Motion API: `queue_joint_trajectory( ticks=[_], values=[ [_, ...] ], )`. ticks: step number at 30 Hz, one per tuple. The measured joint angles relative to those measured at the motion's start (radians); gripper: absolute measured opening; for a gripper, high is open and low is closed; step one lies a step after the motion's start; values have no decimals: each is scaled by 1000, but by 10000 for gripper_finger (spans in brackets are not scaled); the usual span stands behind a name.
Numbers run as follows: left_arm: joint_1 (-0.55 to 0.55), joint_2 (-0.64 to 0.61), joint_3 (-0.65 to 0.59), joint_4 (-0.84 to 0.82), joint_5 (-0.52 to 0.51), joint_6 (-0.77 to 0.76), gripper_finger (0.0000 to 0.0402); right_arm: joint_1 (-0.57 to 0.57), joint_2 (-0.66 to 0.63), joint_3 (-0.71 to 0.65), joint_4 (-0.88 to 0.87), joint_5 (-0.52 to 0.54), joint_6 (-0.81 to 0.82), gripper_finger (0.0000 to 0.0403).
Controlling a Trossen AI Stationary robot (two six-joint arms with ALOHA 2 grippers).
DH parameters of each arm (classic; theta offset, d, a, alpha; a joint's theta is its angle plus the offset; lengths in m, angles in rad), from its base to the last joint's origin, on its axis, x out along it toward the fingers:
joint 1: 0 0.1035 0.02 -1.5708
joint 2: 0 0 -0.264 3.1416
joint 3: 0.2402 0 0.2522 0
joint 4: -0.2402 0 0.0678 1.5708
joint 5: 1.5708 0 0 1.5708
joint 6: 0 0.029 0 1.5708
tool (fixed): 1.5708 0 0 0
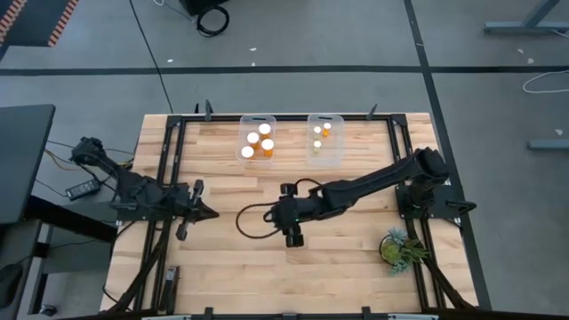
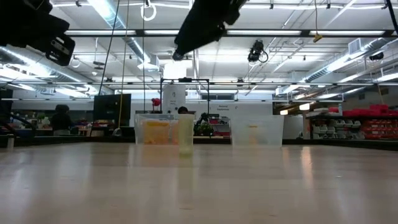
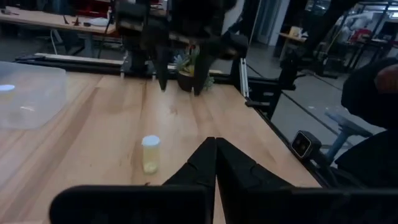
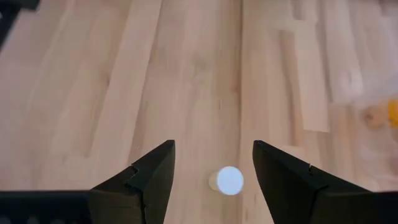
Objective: Pick and place medicine bottles into bin by pill shape (circle, oval)
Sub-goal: Put the small yellow pill bottle into the right transparent bin
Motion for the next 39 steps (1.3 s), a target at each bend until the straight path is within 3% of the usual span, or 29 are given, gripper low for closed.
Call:
queue_joint_trajectory(
  ticks=[10,18,29,39],
  values=[
    [9,-36,-58,19,-22,24,9,-55,82,0,34,-58,-35,222],
    [11,-36,-58,22,-46,25,29,-91,122,-11,79,-71,-123,222],
    [11,-22,-58,17,-46,25,23,-106,123,-126,178,-155,-134,222],
    [11,-22,-58,18,-46,25,24,-97,122,-171,188,-155,-193,222]
  ],
)
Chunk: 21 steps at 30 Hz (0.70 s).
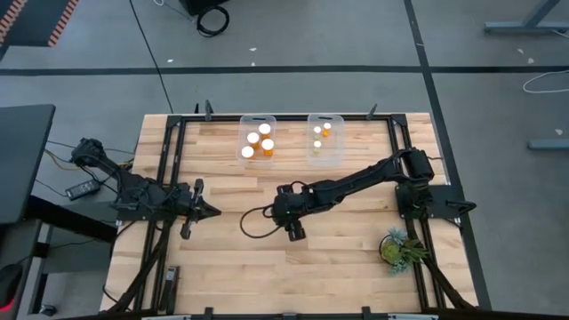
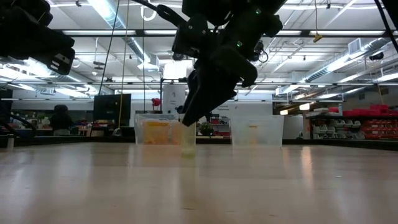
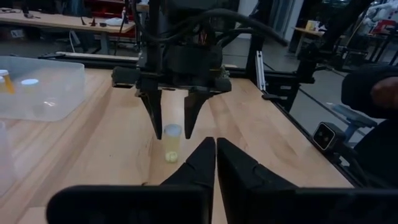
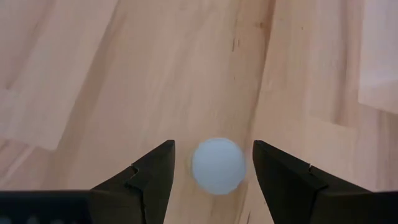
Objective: Pick and place medicine bottles into bin by pill shape (circle, oval)
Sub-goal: Put the small yellow pill bottle into the right transparent bin
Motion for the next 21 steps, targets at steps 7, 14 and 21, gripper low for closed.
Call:
queue_joint_trajectory(
  ticks=[7,14,21],
  values=[
    [0,0,0,0,0,0,34,-8,0,-15,-4,-2,-7,213],
    [0,0,0,0,0,0,25,-18,0,-24,-3,-16,-6,172],
    [0,0,0,0,0,0,25,-19,0,-24,-3,-30,-5,137]
  ],
)
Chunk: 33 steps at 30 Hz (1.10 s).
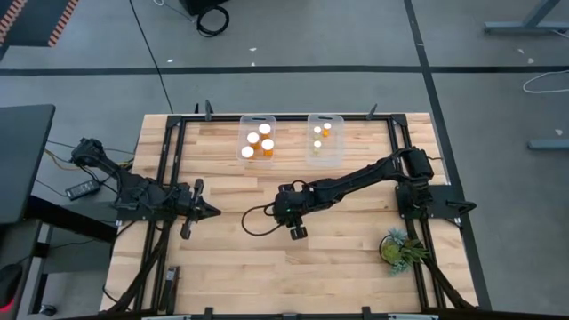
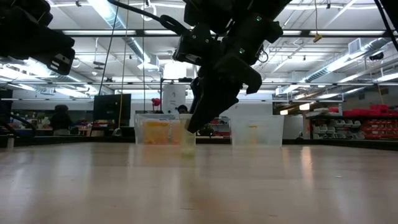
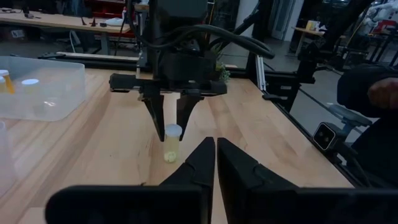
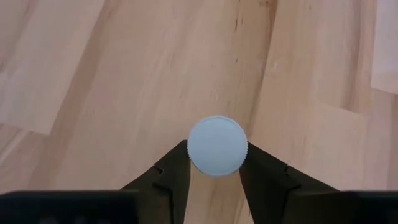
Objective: Pick and place medicine bottles into bin by pill shape (circle, oval)
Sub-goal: Put the small yellow pill bottle into the right transparent bin
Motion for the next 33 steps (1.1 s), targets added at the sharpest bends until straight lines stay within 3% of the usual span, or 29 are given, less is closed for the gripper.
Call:
queue_joint_trajectory(
  ticks=[15,33],
  values=[
    [0,0,0,0,0,0,25,-8,-33,0,-31,0,-8,125],
    [0,0,1,1,0,0,33,-125,-323,0,-166,0,-24,125]
  ],
)
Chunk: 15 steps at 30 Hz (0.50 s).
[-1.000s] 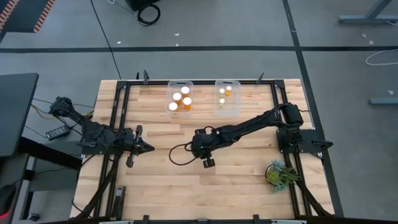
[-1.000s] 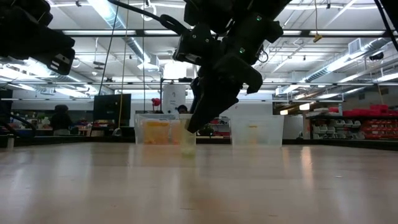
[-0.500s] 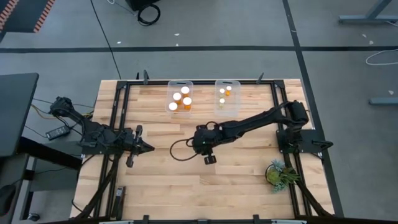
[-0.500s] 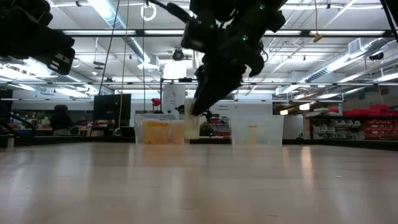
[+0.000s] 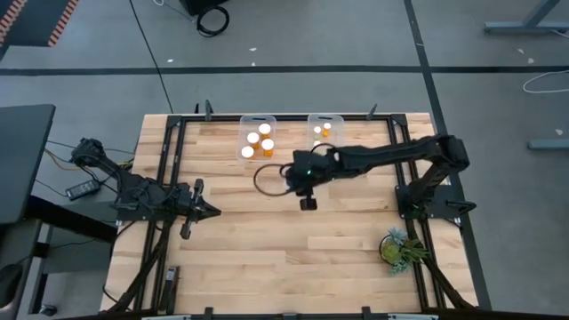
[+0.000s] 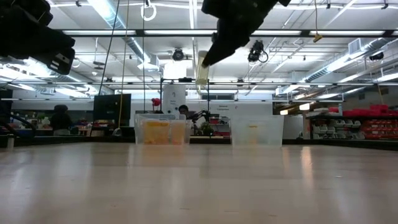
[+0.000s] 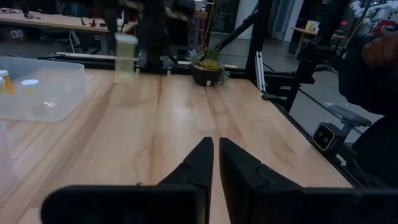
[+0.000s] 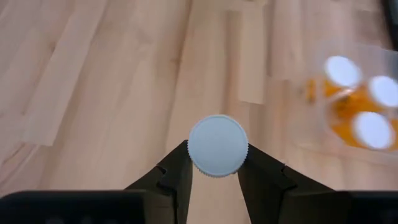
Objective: Pick and place medicine bottles into bin by pill shape (circle, oval)
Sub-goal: Put the small yellow pill bottle into the right transparent bin
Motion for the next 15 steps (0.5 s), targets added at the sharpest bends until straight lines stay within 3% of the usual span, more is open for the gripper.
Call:
queue_joint_trajectory(
  ticks=[15],
  values=[
    [0,0,0,-1,0,0,35,-188,-117,0,-83,0,-21,126]
  ],
)
